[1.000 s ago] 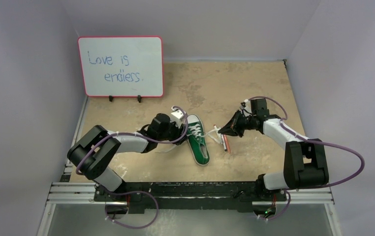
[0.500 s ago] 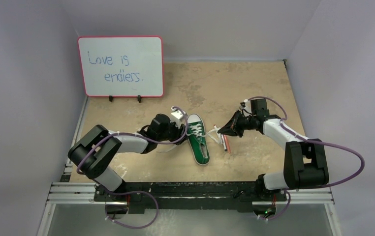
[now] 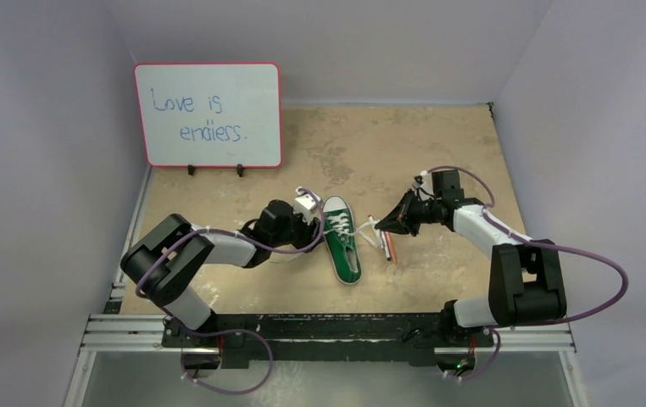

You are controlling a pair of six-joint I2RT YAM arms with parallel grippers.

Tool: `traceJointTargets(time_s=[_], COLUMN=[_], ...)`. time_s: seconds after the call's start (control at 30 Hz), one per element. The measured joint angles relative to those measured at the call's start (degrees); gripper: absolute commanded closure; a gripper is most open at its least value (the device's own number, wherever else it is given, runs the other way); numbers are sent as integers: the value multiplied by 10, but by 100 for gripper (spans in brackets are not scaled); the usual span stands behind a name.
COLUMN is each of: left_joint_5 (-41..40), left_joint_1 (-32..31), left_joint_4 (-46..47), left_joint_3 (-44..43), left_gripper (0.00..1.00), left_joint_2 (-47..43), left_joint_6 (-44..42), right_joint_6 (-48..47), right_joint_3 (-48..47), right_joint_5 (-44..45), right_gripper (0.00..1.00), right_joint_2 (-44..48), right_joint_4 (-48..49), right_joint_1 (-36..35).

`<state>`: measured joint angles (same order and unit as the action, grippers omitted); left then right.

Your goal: Tie the shoes

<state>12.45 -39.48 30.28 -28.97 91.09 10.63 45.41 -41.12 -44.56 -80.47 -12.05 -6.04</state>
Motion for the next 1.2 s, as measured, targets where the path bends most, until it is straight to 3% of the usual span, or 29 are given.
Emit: traceJointTargets(time_s=[0.17,0.27,0.37,0.67,0.9,1.2], left_joint_5=[-23,-37,-56,-151,-240,-303], left_joint_1=[-9,-11,-12,-13,-64,-82], left_joint_4=[35,50,63,17,-19,-49], left_joint_3=[-17,-18,-7,38,73,95], left_gripper=[67,90,100,100,100,100], left_joint_2=[34,43,42,-37,-129,-150], left_joint_6=[-13,-17,-19,21,104,143], right_joint_6=[0,0,0,-10,-20,-21], right_joint_3=[0,0,0,0,0,12], right_joint_5=[0,0,0,2,5,62], right_gripper=[100,100,100,100,100,100], right_joint_2=[0,4,15,47,49,74], right_joint_4=[0,-2,-4,-24,-34,-59], right_joint_1=[0,0,0,0,0,1])
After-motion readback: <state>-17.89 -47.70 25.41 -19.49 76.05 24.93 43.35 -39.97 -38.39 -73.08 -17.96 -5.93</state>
